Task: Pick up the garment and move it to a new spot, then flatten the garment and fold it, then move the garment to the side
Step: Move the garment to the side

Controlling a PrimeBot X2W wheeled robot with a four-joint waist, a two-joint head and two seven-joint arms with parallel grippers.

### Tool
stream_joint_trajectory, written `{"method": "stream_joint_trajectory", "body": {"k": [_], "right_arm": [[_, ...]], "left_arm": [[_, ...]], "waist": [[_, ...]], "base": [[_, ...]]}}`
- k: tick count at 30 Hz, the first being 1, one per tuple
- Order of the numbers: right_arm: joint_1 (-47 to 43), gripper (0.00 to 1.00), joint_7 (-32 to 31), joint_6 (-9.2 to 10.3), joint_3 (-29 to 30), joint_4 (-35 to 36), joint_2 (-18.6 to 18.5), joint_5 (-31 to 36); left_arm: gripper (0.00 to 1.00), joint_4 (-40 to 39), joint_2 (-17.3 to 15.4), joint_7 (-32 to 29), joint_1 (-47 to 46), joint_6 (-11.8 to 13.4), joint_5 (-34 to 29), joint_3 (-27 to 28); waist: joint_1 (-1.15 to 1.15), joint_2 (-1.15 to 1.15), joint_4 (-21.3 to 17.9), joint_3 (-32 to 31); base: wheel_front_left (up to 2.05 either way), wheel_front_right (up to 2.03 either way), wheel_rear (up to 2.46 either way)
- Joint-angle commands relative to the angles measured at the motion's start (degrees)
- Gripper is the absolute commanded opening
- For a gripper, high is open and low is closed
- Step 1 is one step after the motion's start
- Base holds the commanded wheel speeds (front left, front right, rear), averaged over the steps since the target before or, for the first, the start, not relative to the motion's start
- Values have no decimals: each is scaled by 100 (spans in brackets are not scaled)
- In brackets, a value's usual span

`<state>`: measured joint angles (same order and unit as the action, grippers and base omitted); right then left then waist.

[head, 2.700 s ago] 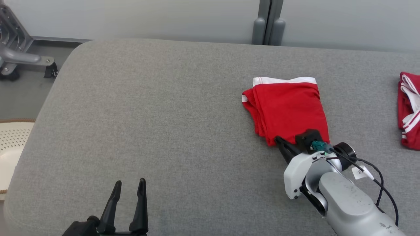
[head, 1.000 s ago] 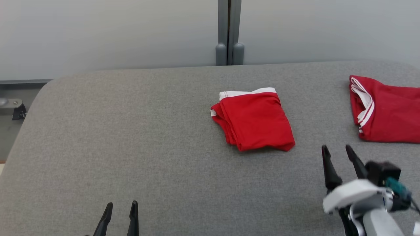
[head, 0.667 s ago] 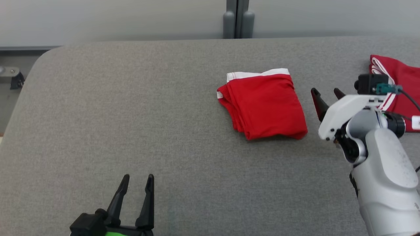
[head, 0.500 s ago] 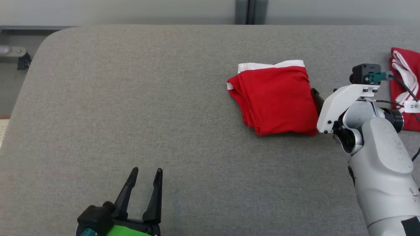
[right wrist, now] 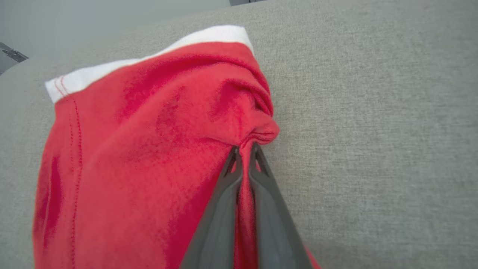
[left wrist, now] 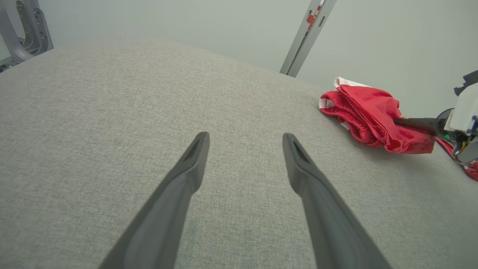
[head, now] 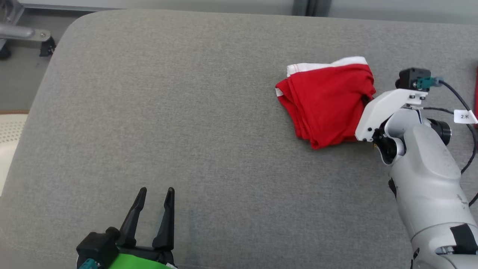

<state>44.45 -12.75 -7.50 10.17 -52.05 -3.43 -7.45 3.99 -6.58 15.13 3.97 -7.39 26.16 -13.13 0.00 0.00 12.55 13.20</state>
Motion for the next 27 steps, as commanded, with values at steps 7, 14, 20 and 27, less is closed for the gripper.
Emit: {"method": "stream_joint_trajectory", "body": {"k": [7,14,20,27], "right_arm": [[542,0,16,7,-372,335,-446,-184],[1024,0,-409,6,-32,683,-1098,-31],[1250,0,-649,6,683,771,-1455,322],[1162,100,-414,7,1371,959,-1543,1325]], "left_arm": [[100,-184,-187,-1,-84,-20,-46,38],[100,-255,-456,-1,-534,-20,63,-181],[100,-121,-598,-2,-597,-19,111,-183],[100,-100,-590,-2,-441,-19,107,16]], "waist": [[0,0,-1439,327],[0,0,-1821,933],[0,0,-1693,1176],[0,0,-1548,1208]], "base": [[0,0,0],[0,0,0],[0,0,0],[0,0,0]]}}
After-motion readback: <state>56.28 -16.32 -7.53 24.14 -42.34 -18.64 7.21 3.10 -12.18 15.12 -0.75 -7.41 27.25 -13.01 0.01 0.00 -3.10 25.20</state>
